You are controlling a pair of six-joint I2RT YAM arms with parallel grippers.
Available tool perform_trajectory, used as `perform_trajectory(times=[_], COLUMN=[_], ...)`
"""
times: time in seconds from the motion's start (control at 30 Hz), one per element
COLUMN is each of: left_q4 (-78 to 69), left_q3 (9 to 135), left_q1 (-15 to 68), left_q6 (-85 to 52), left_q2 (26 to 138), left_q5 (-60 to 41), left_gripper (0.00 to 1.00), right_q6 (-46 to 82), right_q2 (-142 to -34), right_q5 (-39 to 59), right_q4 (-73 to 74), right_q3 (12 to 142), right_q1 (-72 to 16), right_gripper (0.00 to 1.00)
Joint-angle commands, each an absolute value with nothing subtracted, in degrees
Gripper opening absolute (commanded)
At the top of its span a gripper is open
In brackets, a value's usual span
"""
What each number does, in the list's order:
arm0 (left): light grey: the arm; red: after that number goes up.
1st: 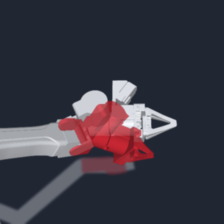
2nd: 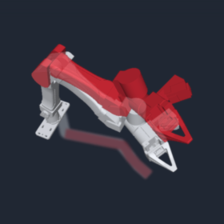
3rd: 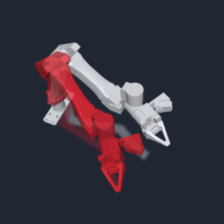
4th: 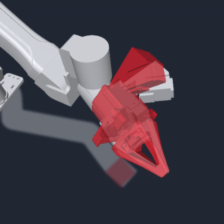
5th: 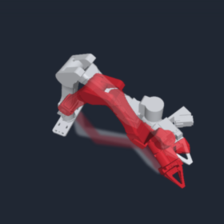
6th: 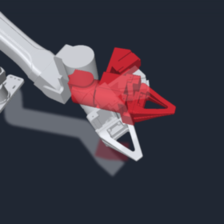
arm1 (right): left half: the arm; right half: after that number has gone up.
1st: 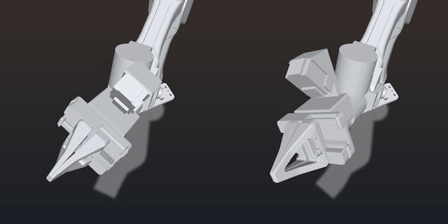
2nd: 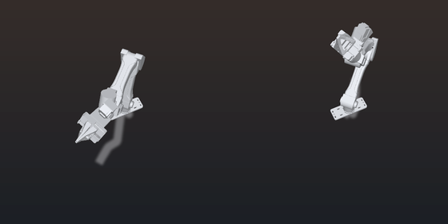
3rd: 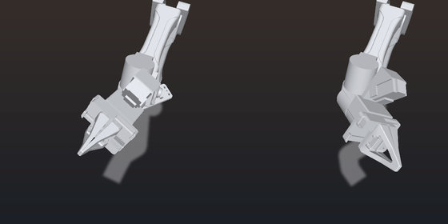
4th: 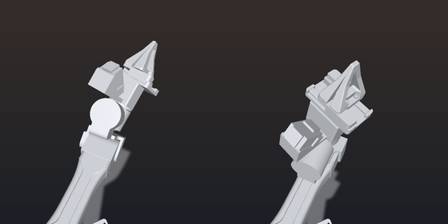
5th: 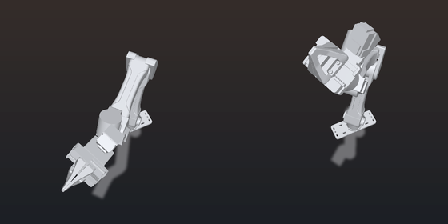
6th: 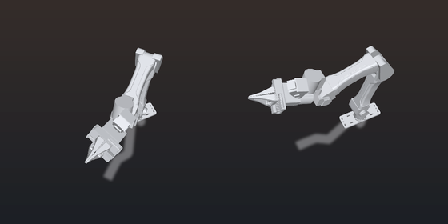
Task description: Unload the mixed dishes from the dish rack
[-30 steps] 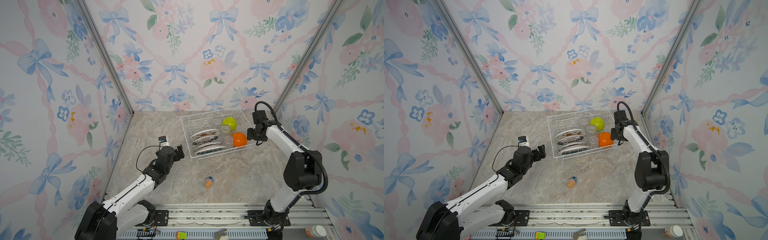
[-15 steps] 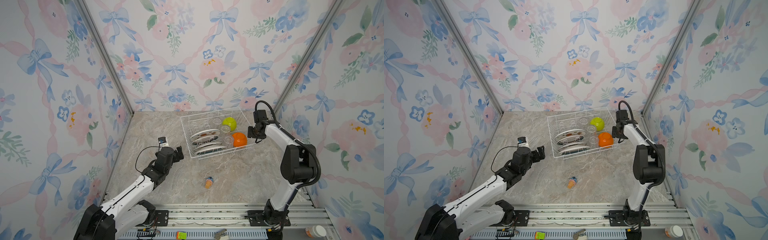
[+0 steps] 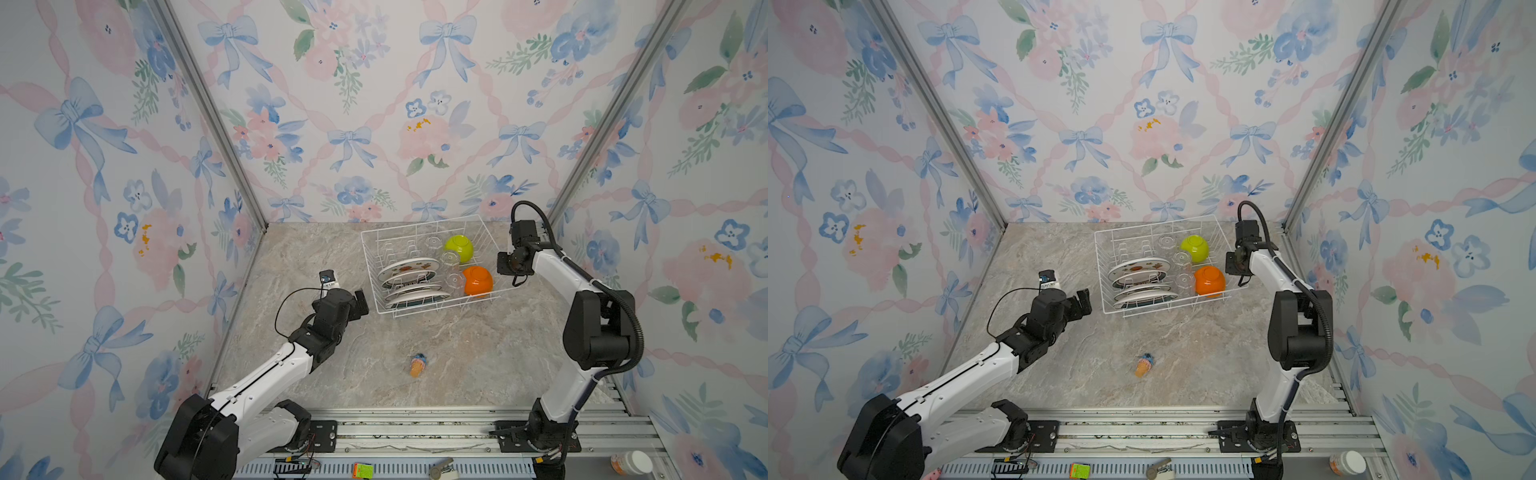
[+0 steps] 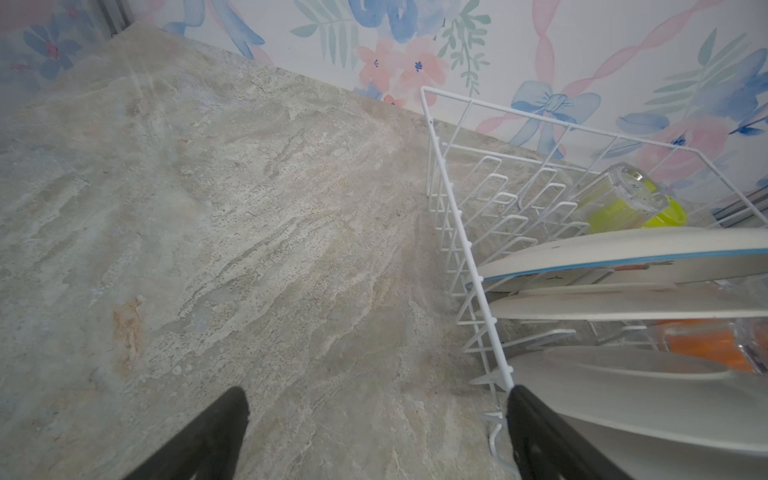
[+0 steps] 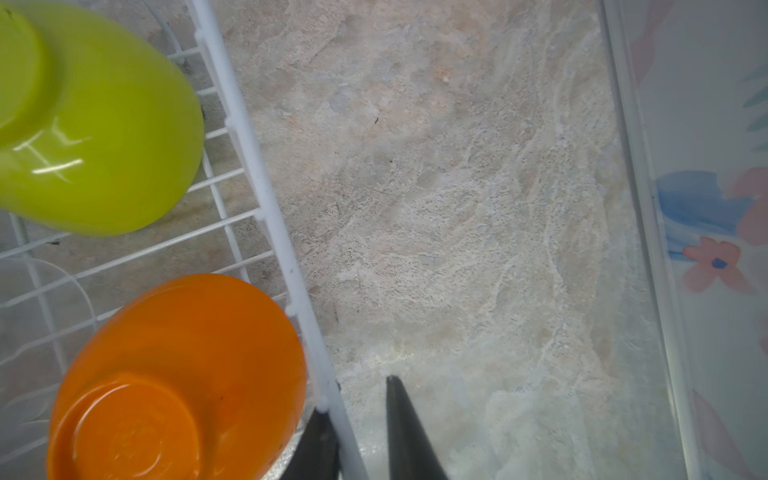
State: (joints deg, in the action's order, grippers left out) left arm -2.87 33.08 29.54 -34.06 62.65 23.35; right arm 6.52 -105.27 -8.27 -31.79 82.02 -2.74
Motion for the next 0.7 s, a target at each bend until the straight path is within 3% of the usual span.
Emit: perform_trajectory(times=[0.0, 0.67], left_q4=[-2.55, -2.55], left_q3=[34.19, 33.27], left_q1=[29.09, 29.09], left_q6=[-33.06, -32.81], left_q2=[63.45, 60.93], left_q5=[23.95, 23.18], left_gripper=[0.98, 0.98], right_q6=[9.55, 14.83], right_q2=[-103.6, -92.87], right_q5=[-7.16, -15.4], right_q4=[-33.94, -39.01], right_q3=[79.1, 69.73], right_q1=[-3.24, -17.69], right_gripper=[0.14, 0.1])
